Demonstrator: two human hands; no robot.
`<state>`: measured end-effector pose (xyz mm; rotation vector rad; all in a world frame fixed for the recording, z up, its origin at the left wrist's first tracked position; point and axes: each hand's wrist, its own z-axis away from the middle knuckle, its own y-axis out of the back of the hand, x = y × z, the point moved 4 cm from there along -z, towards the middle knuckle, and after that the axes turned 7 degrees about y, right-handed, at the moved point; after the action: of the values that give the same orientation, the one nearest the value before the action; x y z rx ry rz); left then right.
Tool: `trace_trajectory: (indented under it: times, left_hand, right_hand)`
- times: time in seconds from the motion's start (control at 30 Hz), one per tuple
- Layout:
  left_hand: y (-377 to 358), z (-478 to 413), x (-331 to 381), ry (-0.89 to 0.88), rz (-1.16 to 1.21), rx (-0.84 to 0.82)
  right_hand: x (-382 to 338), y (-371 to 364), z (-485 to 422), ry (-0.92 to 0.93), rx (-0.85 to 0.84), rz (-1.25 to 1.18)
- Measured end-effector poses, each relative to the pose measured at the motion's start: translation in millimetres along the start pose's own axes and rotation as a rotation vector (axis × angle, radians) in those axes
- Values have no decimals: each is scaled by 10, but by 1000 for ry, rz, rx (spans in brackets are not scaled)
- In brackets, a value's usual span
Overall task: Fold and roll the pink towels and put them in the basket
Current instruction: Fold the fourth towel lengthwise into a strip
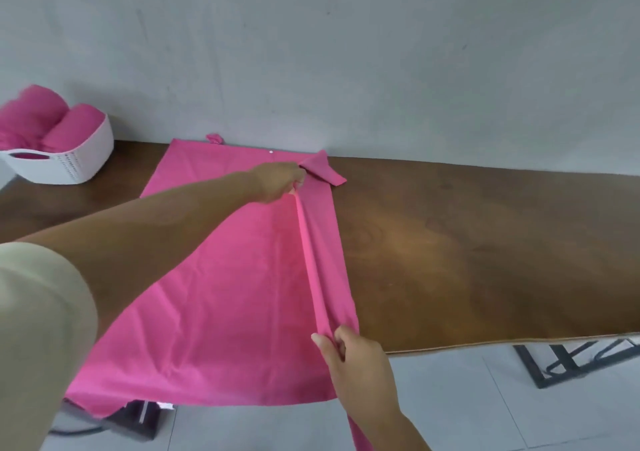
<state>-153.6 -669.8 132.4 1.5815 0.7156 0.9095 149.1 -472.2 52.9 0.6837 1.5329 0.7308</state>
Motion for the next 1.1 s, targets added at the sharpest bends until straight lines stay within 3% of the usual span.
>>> trace_trajectory:
  times: [0.2, 0.5, 0.87, 1.1]
  left_hand:
    - [292, 293, -426, 5, -20, -13]
    - [771, 850, -945, -25, -61, -8]
    - [1088, 1616, -1782, 32, -105, -52]
    - [1160, 1940, -2163, 128, -146, -51]
  right_hand:
    - [-589, -254, 0, 34, -96, -36]
    - [-1435, -806, 249, -2, -60, -147]
    - [-2491, -1460, 472, 126, -90, -164]
    - [-2943, -1813, 473, 208, -271, -168]
